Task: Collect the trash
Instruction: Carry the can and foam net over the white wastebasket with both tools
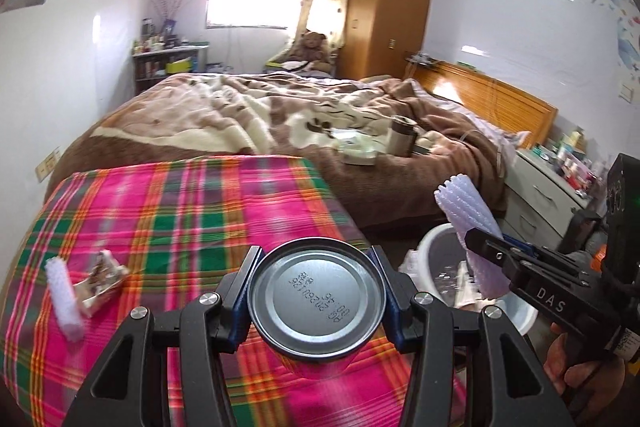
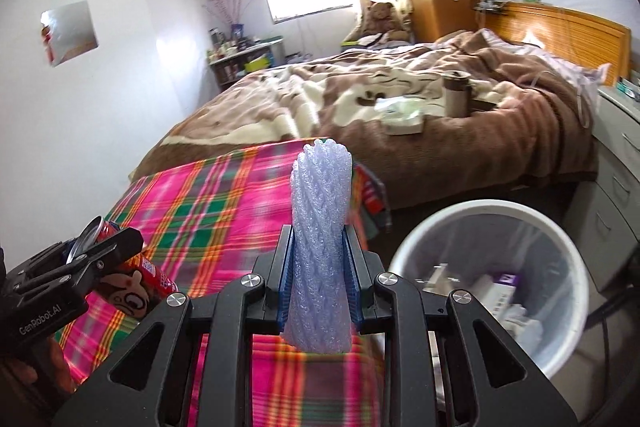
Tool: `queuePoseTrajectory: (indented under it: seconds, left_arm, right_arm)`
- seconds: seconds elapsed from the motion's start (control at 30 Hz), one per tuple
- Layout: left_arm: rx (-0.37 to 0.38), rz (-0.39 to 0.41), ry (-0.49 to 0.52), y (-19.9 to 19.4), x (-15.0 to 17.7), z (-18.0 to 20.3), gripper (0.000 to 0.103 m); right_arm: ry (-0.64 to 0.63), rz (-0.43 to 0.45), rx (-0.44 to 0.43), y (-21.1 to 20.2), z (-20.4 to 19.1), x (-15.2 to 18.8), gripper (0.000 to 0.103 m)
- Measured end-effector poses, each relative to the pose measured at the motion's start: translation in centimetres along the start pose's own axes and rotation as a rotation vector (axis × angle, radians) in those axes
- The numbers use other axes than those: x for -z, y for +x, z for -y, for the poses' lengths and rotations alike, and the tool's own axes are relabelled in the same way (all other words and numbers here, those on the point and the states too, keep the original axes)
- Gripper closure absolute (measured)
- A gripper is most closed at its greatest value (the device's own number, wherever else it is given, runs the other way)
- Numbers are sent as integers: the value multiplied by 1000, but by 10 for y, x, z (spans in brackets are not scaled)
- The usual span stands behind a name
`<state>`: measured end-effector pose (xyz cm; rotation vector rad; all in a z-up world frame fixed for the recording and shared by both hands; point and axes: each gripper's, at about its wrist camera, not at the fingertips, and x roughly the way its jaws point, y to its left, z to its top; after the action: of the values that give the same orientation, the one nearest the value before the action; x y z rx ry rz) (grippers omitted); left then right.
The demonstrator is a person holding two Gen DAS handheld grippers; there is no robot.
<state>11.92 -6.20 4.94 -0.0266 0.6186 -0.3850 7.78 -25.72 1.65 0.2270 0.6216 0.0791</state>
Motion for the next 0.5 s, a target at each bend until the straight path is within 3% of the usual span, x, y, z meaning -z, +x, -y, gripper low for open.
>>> queuePoseTrajectory:
  seconds: [0.5]
  left_arm:
    - [152,-23,89,32,-13,83,51]
  right_arm:
    - [83,22,116,-23,68,2,80]
